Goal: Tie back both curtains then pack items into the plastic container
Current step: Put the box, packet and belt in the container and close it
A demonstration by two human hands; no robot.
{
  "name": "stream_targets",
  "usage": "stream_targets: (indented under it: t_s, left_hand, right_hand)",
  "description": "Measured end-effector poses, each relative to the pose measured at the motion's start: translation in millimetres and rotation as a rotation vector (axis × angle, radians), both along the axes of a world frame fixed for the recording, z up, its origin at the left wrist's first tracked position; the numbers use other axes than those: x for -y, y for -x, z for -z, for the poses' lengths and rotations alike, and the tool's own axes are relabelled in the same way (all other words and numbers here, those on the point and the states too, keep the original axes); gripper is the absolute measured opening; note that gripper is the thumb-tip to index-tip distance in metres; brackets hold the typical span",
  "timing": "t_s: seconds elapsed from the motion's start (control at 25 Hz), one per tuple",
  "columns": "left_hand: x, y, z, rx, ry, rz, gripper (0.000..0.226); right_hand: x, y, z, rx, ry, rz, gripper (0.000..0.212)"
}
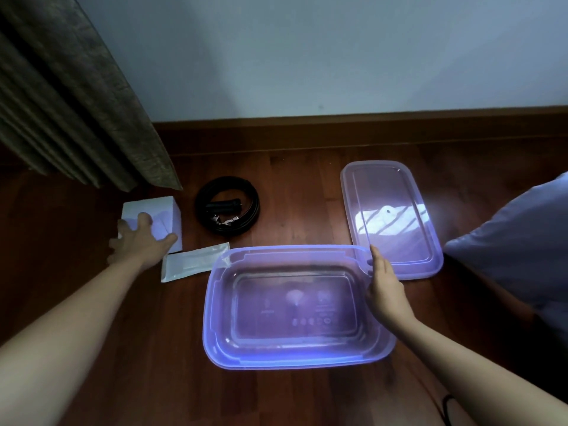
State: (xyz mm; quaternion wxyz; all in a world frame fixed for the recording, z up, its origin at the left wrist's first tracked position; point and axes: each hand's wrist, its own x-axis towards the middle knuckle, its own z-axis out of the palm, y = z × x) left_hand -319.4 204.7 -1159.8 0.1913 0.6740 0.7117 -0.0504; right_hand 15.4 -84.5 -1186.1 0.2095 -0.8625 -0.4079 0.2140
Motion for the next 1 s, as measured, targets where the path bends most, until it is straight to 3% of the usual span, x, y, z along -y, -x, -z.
stream_targets:
  t_s: [0.24, 0.32, 0.36, 0.44, 0.52, 0.56, 0.6, 0.72, 0.84, 1.0]
  left_hand:
    - [11, 15, -22, 0.199, -0.162, -0.174, 0.058]
    - [25, 26, -25, 0.324, -0.213, -0.110, 0.059]
    - [34, 28, -30, 0.452, -0.232, -0.039, 0.060]
    - [50, 21, -44, 0.882, -0.213, 0.022, 0.053]
    - [69, -2, -61, 1.364, 0.012, -0.118, 0.037]
    - [80, -16, -67, 1.500, 0.181, -0.208, 0.033]
    - [93, -33, -75, 1.512, 0.371, -0.270, 0.037]
    - [123, -77, -73, 1.159, 0.841, -0.266, 0.048]
    - [132, -100, -42, 0.842, 0.883, -0.298, 0.038]
    - [122, -104, -16, 0.812, 0.873, -0.422, 0.051]
  right_hand:
    - [-2, -1, 3, 0.015, 0.038, 0.011, 0.073]
    - [-2, -1, 3, 0.019, 0.044, 0.014, 0.072]
    - [-3, -1, 2, 0.019, 0.042, 0.016, 0.073]
    - [-2, -1, 2, 0.014, 0.028, 0.008, 0.072]
    - [-1, 0, 0, 0.009, 0.017, 0.010, 0.072]
    - [-1, 0, -1, 0.007, 0.016, 0.013, 0.072]
    - [-1, 0, -1, 0.004, 0.015, 0.016, 0.073]
    - [-1, 2, -2, 0.000, 0.006, 0.014, 0.073]
    - [-1, 1, -2, -0.001, 0.001, 0.016, 0.072]
    - [-1, 1, -3, -0.012, -0.007, 0.029, 0.071]
